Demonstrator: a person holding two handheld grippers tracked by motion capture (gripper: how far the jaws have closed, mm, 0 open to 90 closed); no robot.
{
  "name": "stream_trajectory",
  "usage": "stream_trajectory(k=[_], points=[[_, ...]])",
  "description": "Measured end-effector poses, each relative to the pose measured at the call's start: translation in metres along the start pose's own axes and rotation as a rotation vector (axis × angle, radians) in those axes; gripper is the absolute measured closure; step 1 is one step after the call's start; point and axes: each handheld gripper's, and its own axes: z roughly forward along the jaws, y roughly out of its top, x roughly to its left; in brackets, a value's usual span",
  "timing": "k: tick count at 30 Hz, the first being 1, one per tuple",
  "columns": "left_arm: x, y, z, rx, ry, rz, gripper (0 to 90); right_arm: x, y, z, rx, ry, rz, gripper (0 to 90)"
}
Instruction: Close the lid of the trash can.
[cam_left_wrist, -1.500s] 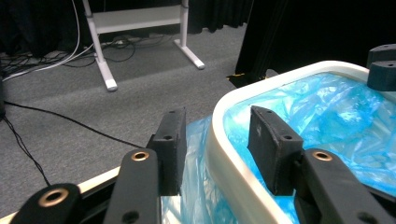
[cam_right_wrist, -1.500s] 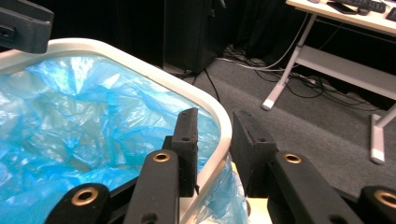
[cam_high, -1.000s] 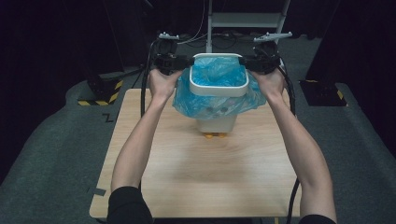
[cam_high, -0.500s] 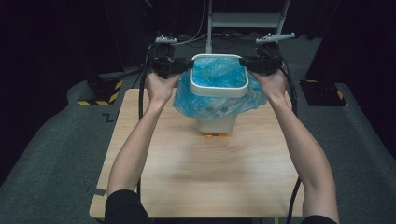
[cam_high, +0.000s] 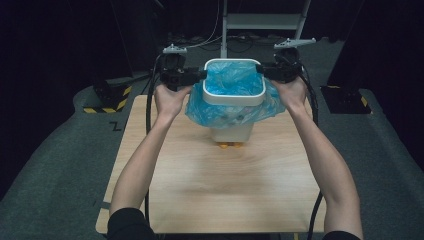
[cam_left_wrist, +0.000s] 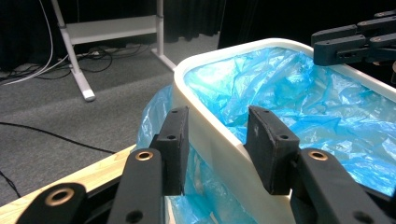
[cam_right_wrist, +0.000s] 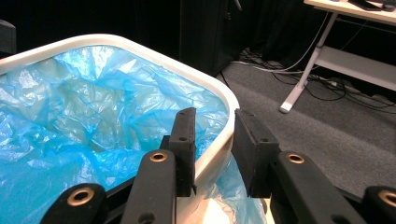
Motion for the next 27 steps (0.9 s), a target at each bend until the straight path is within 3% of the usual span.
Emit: stream_trajectory(k=[12,13,22,27], points=[[0.001,-0.004,0.001,-0.013,-0.007,-0.010,59.0,-0.002,-0.006,0.001,-0.014,0.010,0.001,69.5],[0.001,-0.003,0.001,-0.004,-0.002,-0.024,57.4,-0.002,-0.006,0.001,-0.013,0.008,0.000,69.4],[-0.001,-0.001,-0.002,-0.013,0.013,-0.018,49.8,-0.003,-0.005,-0.004,-0.024,0.010,0.020,63.8],[0.002,-0.001,-0.012,-0.030,0.020,-0.029,47.2,-0.005,-0.006,-0.013,-0.043,0.009,0.025,61.3]])
